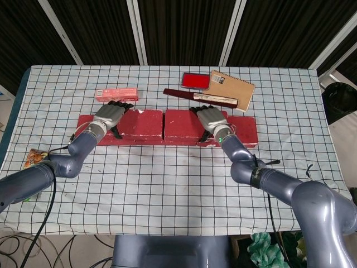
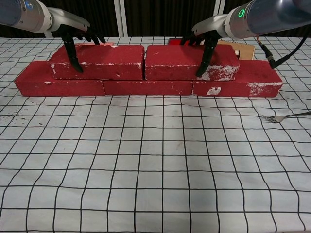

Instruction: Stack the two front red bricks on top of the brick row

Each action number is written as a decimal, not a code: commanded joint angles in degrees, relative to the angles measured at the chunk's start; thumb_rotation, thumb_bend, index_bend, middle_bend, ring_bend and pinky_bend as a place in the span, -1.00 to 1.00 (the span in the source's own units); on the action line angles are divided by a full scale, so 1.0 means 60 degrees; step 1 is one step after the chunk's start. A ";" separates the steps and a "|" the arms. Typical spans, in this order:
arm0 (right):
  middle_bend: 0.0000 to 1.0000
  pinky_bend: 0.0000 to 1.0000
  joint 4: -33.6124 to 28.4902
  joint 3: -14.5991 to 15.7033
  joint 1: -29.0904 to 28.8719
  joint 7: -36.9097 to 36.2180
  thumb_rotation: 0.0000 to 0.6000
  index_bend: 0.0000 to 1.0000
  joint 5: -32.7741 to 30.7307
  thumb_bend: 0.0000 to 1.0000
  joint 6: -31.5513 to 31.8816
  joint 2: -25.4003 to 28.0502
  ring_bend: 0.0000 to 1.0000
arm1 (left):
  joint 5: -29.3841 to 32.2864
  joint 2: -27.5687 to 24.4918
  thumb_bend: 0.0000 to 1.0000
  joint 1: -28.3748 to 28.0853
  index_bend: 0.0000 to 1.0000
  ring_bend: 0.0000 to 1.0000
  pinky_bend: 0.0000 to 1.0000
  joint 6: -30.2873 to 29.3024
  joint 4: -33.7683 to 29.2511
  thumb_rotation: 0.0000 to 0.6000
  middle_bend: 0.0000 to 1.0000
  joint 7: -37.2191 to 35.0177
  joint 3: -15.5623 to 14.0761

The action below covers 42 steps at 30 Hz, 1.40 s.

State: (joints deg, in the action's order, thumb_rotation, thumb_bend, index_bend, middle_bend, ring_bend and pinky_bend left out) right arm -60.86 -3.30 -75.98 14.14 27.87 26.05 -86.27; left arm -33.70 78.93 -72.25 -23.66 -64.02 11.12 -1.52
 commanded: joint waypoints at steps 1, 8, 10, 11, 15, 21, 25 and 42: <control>-0.86 -0.83 -0.0030 -0.0007 -0.0002 0.0004 1.00 -0.86 0.0005 -0.73 0.0042 0.0020 -0.90 | -0.0043 -0.0012 -1.00 -0.0002 -0.93 -1.00 -1.00 0.0008 -0.0026 1.00 -0.86 -0.0023 0.0014; -0.88 -0.83 -0.0172 -0.0010 -0.0017 0.0027 1.00 -0.87 -0.0015 -0.76 0.0098 0.0102 -0.90 | -0.0048 -0.0096 -1.00 -0.0026 -0.94 -1.00 -1.00 0.0000 -0.0170 1.00 -0.87 -0.0065 0.0025; -0.90 -0.83 -0.0227 -0.0011 -0.0016 0.0033 1.00 -0.88 -0.0023 -0.78 0.0130 0.0124 -0.91 | -0.0034 -0.0139 -1.00 -0.0033 -0.94 -1.00 -1.00 -0.0032 -0.0233 1.00 -0.87 -0.0075 0.0027; -0.91 -0.83 -0.0248 -0.0007 -0.0018 0.0038 1.00 -0.88 -0.0032 -0.78 0.0131 0.0135 -0.92 | -0.0030 -0.0158 -1.00 -0.0035 -0.94 -1.00 -1.00 -0.0057 -0.0258 1.00 -0.87 -0.0076 0.0030; -0.93 -0.83 -0.0302 0.0032 -0.0049 0.0053 1.00 -0.89 -0.0152 -0.79 0.0058 0.0168 -0.92 | -0.0003 -0.0253 -1.00 -0.0045 -0.94 -1.00 -1.00 -0.0156 -0.0391 1.00 -0.87 -0.0077 0.0036; -0.94 -0.83 -0.0264 0.0066 -0.0088 0.0059 1.00 -0.90 -0.0239 -0.79 0.0030 0.0132 -0.93 | 0.0045 -0.0326 -1.00 -0.0063 -0.94 -1.00 -1.00 -0.0209 -0.0505 1.00 -0.88 -0.0075 0.0028; -0.95 -0.83 -0.0240 0.0074 -0.0108 0.0043 1.00 -0.90 -0.0286 -0.80 0.0001 0.0124 -0.93 | 0.0045 -0.0332 -1.00 -0.0066 -0.94 -1.00 -1.00 -0.0227 -0.0521 1.00 -0.88 -0.0086 0.0037; -0.98 -0.83 -0.0197 0.0207 -0.0197 0.0067 1.00 -0.91 -0.0377 -0.84 -0.0017 0.0090 -0.94 | 0.0096 -0.0341 -1.00 -0.0084 -0.94 -1.00 -1.00 -0.0209 -0.0497 1.00 -0.88 -0.0070 -0.0021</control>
State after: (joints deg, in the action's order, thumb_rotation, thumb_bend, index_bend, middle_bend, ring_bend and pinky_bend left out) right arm -62.08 -2.08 -77.14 14.53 25.64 25.91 -85.69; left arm -33.14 76.89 -72.75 -24.92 -67.00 10.70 -1.65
